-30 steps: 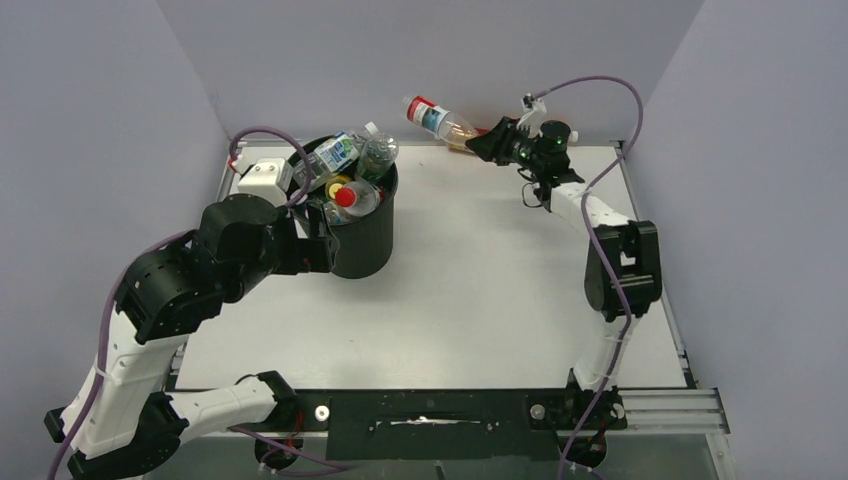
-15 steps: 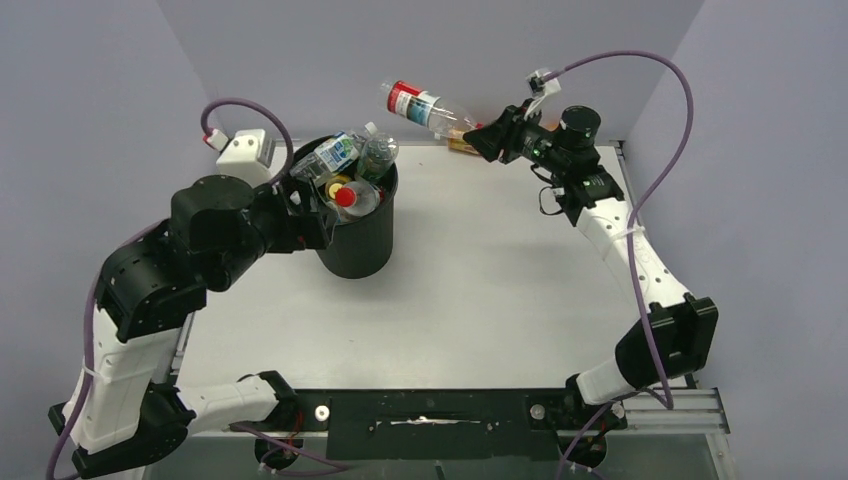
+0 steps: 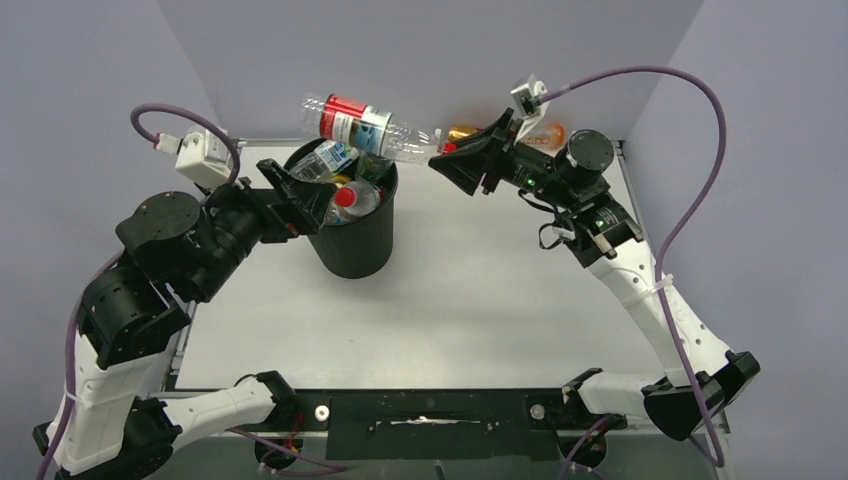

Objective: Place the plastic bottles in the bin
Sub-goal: Place the plastic bottle in the trash bin.

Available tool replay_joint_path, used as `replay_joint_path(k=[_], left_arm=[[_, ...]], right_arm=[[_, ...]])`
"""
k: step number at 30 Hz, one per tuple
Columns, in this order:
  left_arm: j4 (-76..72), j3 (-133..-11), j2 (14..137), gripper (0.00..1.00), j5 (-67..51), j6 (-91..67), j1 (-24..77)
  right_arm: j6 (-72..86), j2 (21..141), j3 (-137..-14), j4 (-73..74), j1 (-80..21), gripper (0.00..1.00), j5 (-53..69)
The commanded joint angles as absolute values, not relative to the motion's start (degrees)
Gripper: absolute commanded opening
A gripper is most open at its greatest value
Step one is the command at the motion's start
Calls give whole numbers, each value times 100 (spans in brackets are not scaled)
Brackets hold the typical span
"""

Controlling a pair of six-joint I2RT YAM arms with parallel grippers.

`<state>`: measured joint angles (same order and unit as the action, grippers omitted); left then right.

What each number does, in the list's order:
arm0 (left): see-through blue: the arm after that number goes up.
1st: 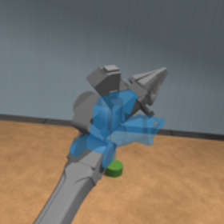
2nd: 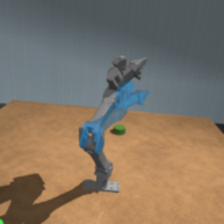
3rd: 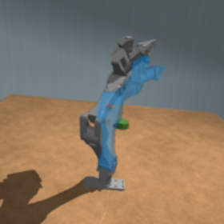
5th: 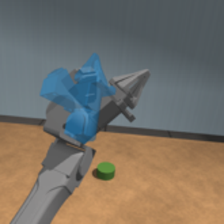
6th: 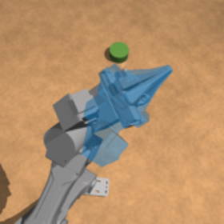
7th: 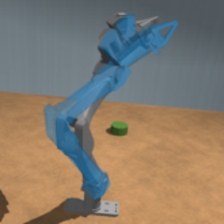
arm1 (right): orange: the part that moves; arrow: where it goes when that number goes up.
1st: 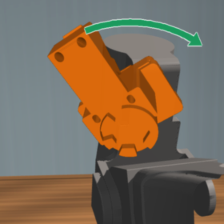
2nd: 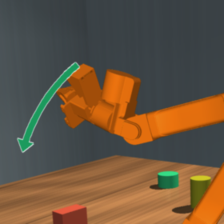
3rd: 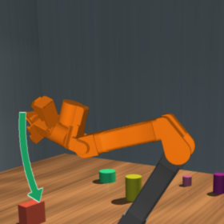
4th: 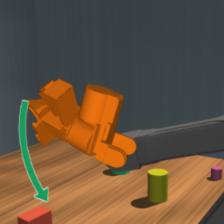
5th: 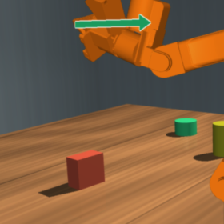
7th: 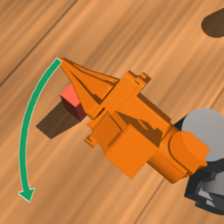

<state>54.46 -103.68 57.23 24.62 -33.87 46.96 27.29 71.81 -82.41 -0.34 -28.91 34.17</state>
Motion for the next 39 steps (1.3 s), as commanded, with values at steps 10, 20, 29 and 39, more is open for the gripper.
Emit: replay_joint_path(k=[10,20,29,39], left_arm=[[2141,-8328,4059,94,3764,-4135,5011],[1449,-7582,3458,94,4765,-4130,5722],[631,-7066,3288,95,5366,-3768,6450],[262,-7106,3332,73,5618,-2946,6958]], right_arm=[[2956,7394,-8668,-652,-4100,33,3321],[3050,7482,-8652,-1010,-4523,33,3326],[3061,7715,-8745,-1123,-4852,32,3368],[2969,7766,-8688,-1047,-4957,33,3267]])
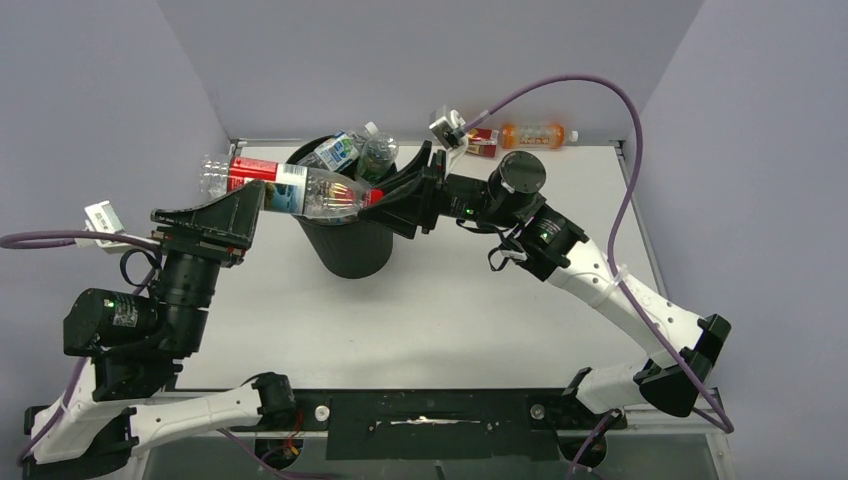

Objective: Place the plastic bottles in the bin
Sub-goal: Place the plastic bottle in the trash bin.

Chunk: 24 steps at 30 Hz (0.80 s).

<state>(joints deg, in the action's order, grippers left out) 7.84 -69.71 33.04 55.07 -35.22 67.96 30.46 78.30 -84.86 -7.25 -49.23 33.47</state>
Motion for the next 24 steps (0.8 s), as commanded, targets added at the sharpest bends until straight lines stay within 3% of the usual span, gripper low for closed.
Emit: replay_joint_path(k=[1,6,14,21,24], left_arm=[[354,-7211,3408,72,5657,-2846,7018],[515,-7691,3785,58,5859,-2213,7393],[74,-8114,3971,48,6438,-931,8111],[-1975,-8128,3957,45,7292,1438,9598],[-3377,-8089,3923,44,7586,3020,10270]], right_arm=[[2963,7774,-8692,-1030,-4957,33,3257],[2954,7783,-8667,-1020,-4957,38,3235],[2868,7715,-8572,-846,-4936,60,3087],[2824,7603,-8515,-397,-4686,100,2798],[2854,7460,-8469,-161,-4393,98,2777]])
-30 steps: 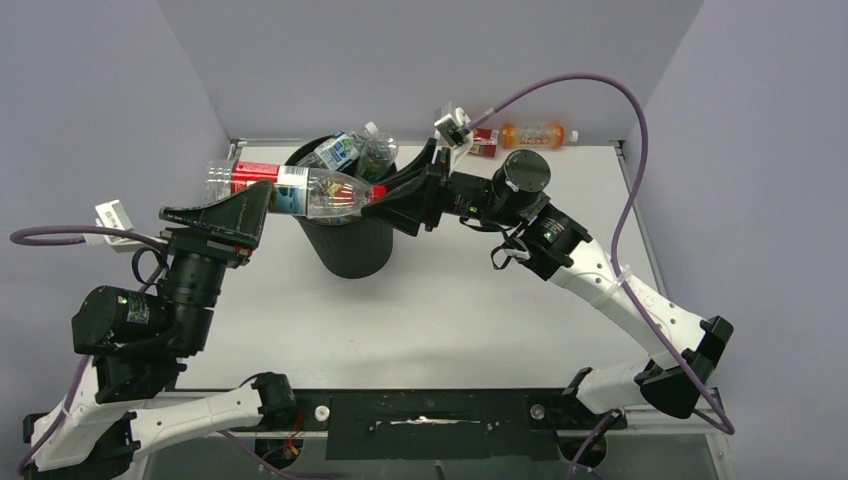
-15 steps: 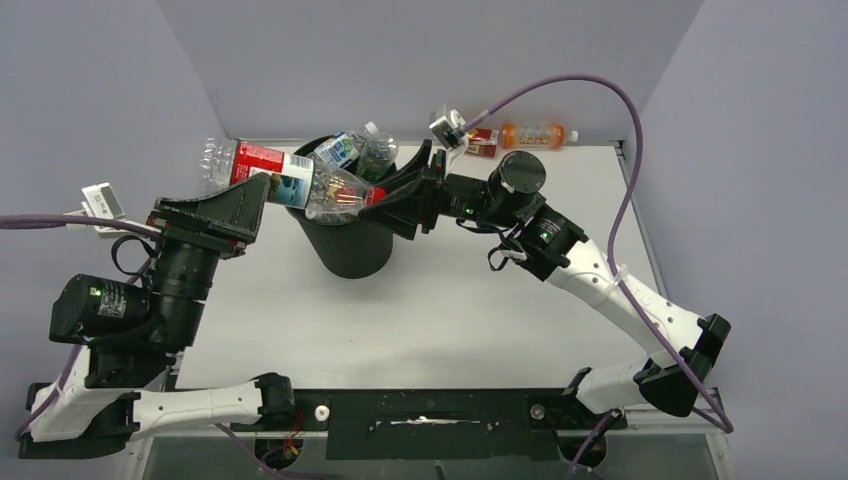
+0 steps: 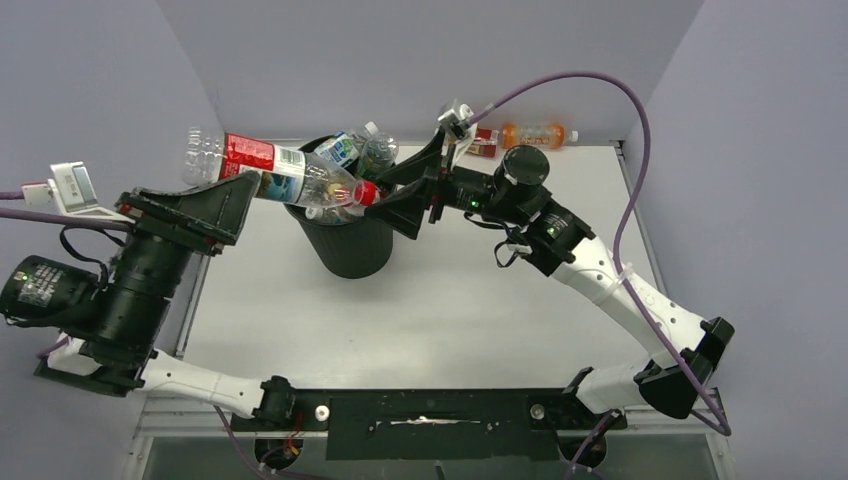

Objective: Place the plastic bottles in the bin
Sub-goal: Place the plastic bottle in the trash bin.

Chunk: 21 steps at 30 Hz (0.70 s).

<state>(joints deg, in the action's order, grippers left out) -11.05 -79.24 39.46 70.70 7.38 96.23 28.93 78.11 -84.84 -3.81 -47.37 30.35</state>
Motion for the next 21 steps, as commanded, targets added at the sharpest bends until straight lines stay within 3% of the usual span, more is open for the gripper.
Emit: replay_joint_path(k=[1,13,21], left_arm=[[-3794,-8084,3920,44,7615,3535,10478],[-8089,-8723,4561,42,7262,8926,11299],[-8701,-9272,5630,42,6998,10013,11259]], right_arm=[[2861,7395,-8441,-111,-4281,98,2796],[2804,6941,-8202,466,-3775,98,2689],[2704,6941,-8376,789,-3690,98,2672]])
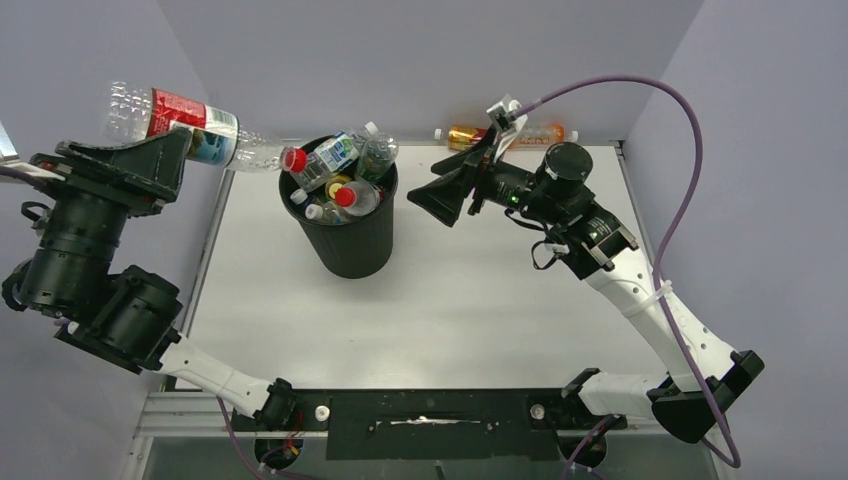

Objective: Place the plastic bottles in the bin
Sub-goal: Place the plastic bottle in the trash bin.

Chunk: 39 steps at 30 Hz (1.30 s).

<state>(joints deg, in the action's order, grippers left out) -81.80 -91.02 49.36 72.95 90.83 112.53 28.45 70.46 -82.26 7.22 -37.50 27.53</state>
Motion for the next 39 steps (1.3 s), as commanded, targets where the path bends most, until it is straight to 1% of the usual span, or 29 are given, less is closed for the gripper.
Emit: replay_joint_path(k=[1,9,15,18,20,24,26,28,29,31,32,33,36,39], left_arm=[[-8771,-9358,5794,42,6946,10156,11259],[-9795,-10640,7372,43,6280,12115,11215],[-10246,-11121,7953,43,5749,12945,11082],[-10276,-11253,8215,43,5804,13102,10680],[-9916,-11176,8317,43,6120,12805,10041],[-8091,-10723,8355,44,6985,10857,8437],[-7615,-10582,8304,45,7134,10157,8051],[-6728,-10440,8075,46,7194,9111,7856],[-5909,-10425,7936,46,7202,8295,7728],[-3752,-10555,7674,47,7184,8006,7332],[-2831,-10674,7616,47,6904,5790,7115],[-2268,-10756,7578,49,6716,4974,6902],[-706,-11061,7627,50,6105,3404,6344],[413,-11451,7959,52,5483,2478,5743]], right_arm=[[2692,6932,-8398,831,-3668,98,2676],[2582,6815,-8438,1118,-3507,98,2748],[2524,6721,-8407,1240,-3350,98,2854],[2522,6691,-8369,1248,-3254,98,2935],[2535,6681,-8339,1244,-3198,98,2996],[2566,6632,-8253,1198,-3089,98,3111],[2575,6566,-8193,1208,-3017,98,3163],[2576,6465,-8118,1221,-2936,98,3204],[2575,6416,-8079,1240,-2889,98,3234],[2584,6342,-8021,1280,-2764,98,3331],[2584,6316,-8002,1300,-2689,98,3396],[2585,6289,-7991,1323,-2616,98,3461],[2595,6228,-7960,1360,-2412,98,3655],[2593,6163,-7908,1425,-2224,98,3818]])
